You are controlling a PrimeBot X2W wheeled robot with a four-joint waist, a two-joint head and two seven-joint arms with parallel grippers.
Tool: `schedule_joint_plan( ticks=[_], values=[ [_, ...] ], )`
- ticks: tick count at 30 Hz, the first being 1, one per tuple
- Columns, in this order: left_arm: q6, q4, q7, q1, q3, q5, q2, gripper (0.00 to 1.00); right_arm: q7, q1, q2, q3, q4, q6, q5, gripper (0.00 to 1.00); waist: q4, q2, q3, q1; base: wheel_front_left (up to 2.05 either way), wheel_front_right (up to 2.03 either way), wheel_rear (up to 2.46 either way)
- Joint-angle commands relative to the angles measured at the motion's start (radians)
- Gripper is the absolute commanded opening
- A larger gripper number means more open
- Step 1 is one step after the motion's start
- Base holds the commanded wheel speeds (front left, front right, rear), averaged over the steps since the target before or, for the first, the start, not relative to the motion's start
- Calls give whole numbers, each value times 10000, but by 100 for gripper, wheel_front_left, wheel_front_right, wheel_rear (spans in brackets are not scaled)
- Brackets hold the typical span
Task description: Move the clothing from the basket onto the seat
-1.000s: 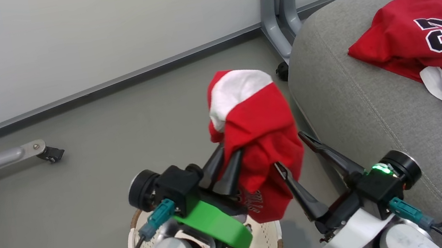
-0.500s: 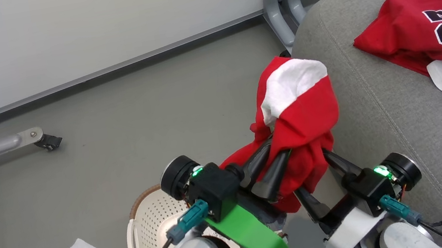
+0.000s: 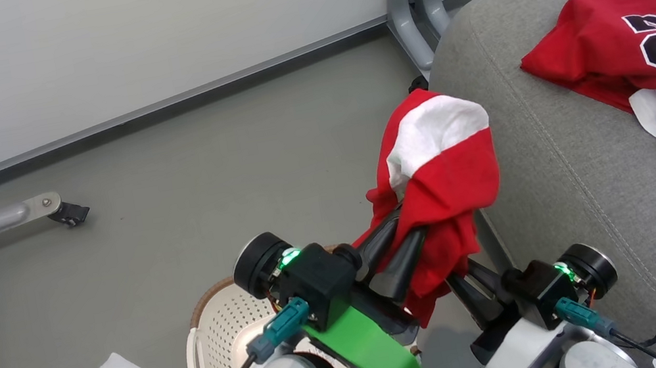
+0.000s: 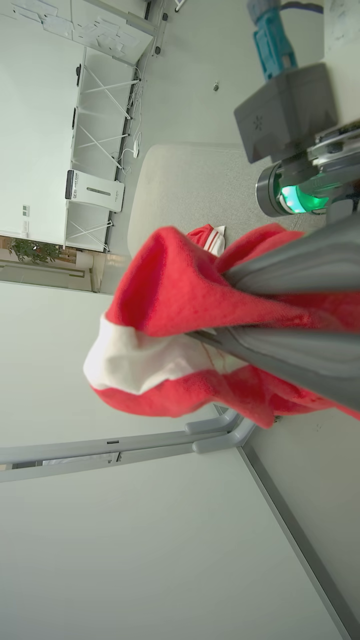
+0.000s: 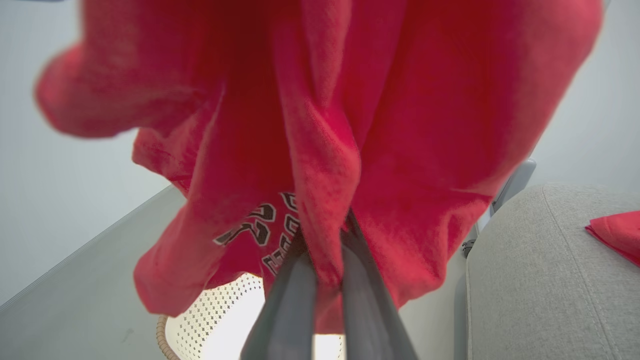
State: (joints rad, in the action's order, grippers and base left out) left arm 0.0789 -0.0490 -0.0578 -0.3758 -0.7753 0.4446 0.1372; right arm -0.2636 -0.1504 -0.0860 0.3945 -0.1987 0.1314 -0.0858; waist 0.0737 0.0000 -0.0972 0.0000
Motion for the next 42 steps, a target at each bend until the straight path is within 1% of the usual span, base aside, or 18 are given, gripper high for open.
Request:
schedule_joint_plan(
  ticks=[1, 7, 8, 9, 10, 14, 23, 30, 36, 39, 42],
  values=[
    [-47, 25, 7, -58, -3, -33, 57, 0, -15, 118, -64, -3, -29, -14, -64, 0, 16, 0, 30, 0, 0, 0, 0],
    [-183, 84, 46, 16, -45, -74, 111, 0, -15, 166, -81, -27, 3, -14, -169, 0, 60, 0, 71, 0, 0, 0, 0],
    [-215, 94, 47, 18, -45, -102, 123, 27, -15, 168, -88, -23, 12, -14, -182, 0, 66, 0, 71, 0, 0, 0, 0],
    [-264, 113, 54, 25, -40, -121, 130, 72, -15, 172, -96, -26, 21, -14, -195, 0, 65, 0, 74, 0, 0, 0, 0],
    [-319, 151, 96, 53, -27, -115, 126, 100, -15, 184, -104, -31, 28, -14, -211, 0, 63, 0, 81, 0, 0, 0, 0],
    [-423, 275, 89, 65, -14, -135, 132, 100, -15, 246, -128, -69, 43, -14, -226, 0, 48, 0, 130, 0, 0, 0, 0],
    [-477, 447, 6, 109, -77, -73, 133, 100, -16, 345, -161, -148, 136, -14, -129, 0, 46, 0, 177, 0, 0, 0, 0],
    [-671, 512, -206, 100, 9, -234, 224, 100, -16, 360, -170, -277, 214, -14, -109, 0, 62, 0, 126, 0, 0, 0, 0],
    [-644, 1025, -916, 64, 227, -415, 524, 100, -16, 235, -102, -802, 563, -14, 3, 0, 208, 0, -130, 0, 0, 0, 0],
    [-689, 1379, -1321, 135, 414, -467, 729, 100, -18, 112, -54, -1115, 858, -14, 90, 0, 454, 0, -350, 0, 0, 0, 0],
    [-715, 1433, -1618, 221, 637, -442, 926, 100, -16, 4, 39, -1477, 1266, -14, 110, 0, 777, 0, -659, 0, 0, 0, 0]
  ],
)
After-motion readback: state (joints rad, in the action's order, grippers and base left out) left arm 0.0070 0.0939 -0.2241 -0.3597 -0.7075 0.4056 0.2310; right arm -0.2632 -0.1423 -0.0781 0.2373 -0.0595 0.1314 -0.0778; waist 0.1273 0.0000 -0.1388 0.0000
